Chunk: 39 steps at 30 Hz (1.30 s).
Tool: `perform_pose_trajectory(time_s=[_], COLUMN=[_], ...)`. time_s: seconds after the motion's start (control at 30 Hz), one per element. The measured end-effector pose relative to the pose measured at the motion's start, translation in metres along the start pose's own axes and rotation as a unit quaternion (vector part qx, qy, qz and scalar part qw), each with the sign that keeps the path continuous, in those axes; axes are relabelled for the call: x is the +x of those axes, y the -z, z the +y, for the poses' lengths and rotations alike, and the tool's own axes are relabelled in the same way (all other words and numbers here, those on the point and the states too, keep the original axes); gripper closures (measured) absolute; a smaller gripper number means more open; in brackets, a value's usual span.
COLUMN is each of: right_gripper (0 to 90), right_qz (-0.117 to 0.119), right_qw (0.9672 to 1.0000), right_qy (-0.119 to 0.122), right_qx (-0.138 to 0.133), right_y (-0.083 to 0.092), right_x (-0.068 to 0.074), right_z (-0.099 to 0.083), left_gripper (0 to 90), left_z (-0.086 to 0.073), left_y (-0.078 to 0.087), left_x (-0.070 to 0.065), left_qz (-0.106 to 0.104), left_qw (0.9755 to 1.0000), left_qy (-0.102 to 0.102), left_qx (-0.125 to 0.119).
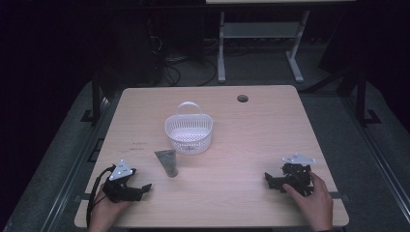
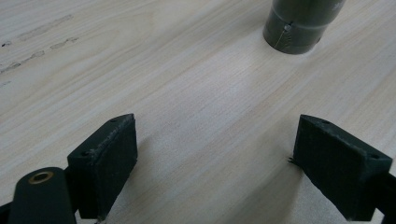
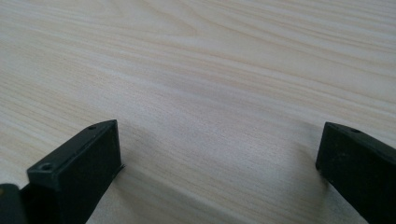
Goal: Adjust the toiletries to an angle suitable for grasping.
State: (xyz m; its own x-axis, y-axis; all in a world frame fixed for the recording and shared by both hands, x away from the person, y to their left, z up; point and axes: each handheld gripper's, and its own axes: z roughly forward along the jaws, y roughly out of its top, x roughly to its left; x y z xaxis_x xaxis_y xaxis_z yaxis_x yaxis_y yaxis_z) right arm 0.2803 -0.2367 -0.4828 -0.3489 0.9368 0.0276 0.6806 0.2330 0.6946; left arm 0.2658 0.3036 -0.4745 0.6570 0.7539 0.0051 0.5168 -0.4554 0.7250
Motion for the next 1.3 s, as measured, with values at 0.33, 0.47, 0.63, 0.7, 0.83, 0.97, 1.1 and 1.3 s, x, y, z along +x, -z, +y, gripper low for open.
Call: perform_pose_trajectory(time_s=[0.33, 0.47, 0.63, 0.7, 0.83, 0.97, 1.1, 1.3], right_gripper=[0.0, 0.0, 0.0, 0.0, 0.0, 0.0, 0.0, 0.0], right_qz=[0.000, 0.000, 0.000, 0.000, 0.000, 0.000, 0.000, 0.000], right_qw=[1.0000, 1.0000, 1.0000, 1.0000, 1.0000, 1.0000, 1.0000, 1.0000], right_qy=[0.000, 0.000, 0.000, 0.000, 0.000, 0.000, 0.000, 0.000], right_qx=[0.000, 0.000, 0.000, 0.000, 0.000, 0.000, 0.000, 0.000], right_y=[0.000, 0.000, 0.000, 0.000, 0.000, 0.000, 0.000, 0.000], right_x=[0.000, 0.000, 0.000, 0.000, 0.000, 0.000, 0.000, 0.000], right_z=[0.000, 0.000, 0.000, 0.000, 0.000, 0.000, 0.000, 0.000], left_gripper=[14.3, 19.6, 27.8, 29.6, 40.3, 50.4, 60.3, 78.1], left_z=[0.000, 0.000, 0.002, 0.004, 0.007, 0.011, 0.013, 0.018], left_y=[0.001, 0.003, 0.006, 0.009, 0.016, 0.022, 0.025, 0.030], left_x=[-0.001, -0.001, -0.002, -0.002, -0.004, -0.005, -0.006, -0.007], left_qz=[0.003, 0.004, -0.001, -0.005, -0.012, -0.025, -0.030, -0.047], left_qw=[1.0000, 1.0000, 0.9999, 0.9999, 0.9998, 0.9995, 0.9993, 0.9984], left_qy=[0.003, 0.004, 0.011, 0.014, 0.014, 0.022, 0.024, 0.032], left_qx=[-0.003, 0.002, 0.010, 0.008, 0.005, 0.003, 0.000, 0.001])
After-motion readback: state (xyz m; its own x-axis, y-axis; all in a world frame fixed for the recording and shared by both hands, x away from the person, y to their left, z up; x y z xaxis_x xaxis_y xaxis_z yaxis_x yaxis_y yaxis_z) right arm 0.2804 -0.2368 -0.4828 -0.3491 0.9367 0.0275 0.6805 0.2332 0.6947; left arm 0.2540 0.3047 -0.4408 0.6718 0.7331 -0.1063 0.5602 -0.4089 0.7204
